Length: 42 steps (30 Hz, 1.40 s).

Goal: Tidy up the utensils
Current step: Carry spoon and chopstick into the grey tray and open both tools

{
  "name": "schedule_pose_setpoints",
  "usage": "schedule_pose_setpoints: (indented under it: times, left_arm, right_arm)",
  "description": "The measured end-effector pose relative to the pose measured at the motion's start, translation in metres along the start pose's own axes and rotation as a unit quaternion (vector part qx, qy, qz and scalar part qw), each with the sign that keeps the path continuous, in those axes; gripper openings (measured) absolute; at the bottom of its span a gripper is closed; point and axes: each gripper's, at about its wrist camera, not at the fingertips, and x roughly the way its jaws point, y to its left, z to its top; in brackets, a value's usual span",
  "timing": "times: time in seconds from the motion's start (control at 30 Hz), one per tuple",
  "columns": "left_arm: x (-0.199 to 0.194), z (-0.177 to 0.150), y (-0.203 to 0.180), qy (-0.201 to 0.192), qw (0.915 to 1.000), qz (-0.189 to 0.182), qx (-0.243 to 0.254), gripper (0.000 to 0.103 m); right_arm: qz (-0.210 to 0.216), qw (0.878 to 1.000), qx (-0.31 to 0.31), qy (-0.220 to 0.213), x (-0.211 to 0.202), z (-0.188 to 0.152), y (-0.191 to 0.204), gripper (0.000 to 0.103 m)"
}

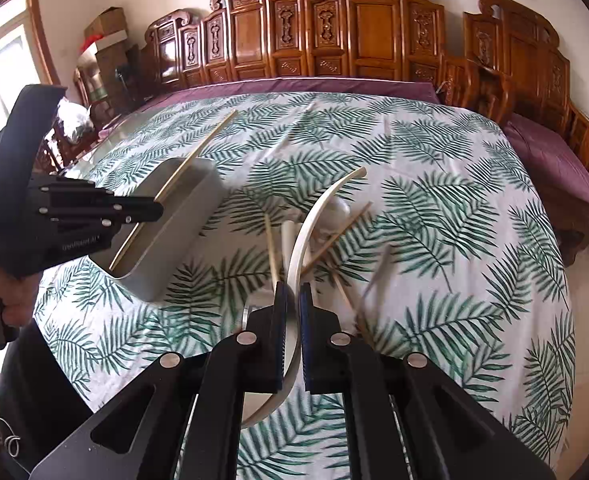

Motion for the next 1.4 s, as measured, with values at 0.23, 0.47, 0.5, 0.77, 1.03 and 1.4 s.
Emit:
schedule_pose_setpoints:
  times: [0.23,0.47,0.5,0.77,1.03,1.4]
  left_arm:
    - [-0.003,-0.007,0.028,-0.003,0.9995,0.001,-0.031,0.005]
    - [0.005,-0.013,0.053,-0.003,0.9982,0.002,-0.059,0.005]
    - [0.007,-0.015,0.057,-0.001,0.9979,0.002,-0.064,0.005]
    - [0.025,-0.029,0.081,0.015,0.9958,-0.006,-0.091,0.005]
    - [0.026,-0.042,0.086,0.019,0.9953,-0.01,-0.095,0.005]
    - [0.008,-0.057,0.096,-0.008,0.9943,-0.01,-0.106,0.005]
  right_arm:
    - [0.005,1.0,-0.007,0.003,0.007,0.014,0.029,0.007]
    - [0.012,1.0,-0.008,0.006,0.016,0.029,0.054,0.008]
    - [0.012,1.0,-0.008,0.006,0.017,0.031,0.057,0.008]
    - [0.018,1.0,-0.009,0.012,0.033,0.04,0.079,0.008]
    - [0.019,0.999,-0.021,0.021,0.049,0.046,0.102,0.008]
    - [0.023,0.999,-0.032,0.02,0.062,0.058,0.128,0.008]
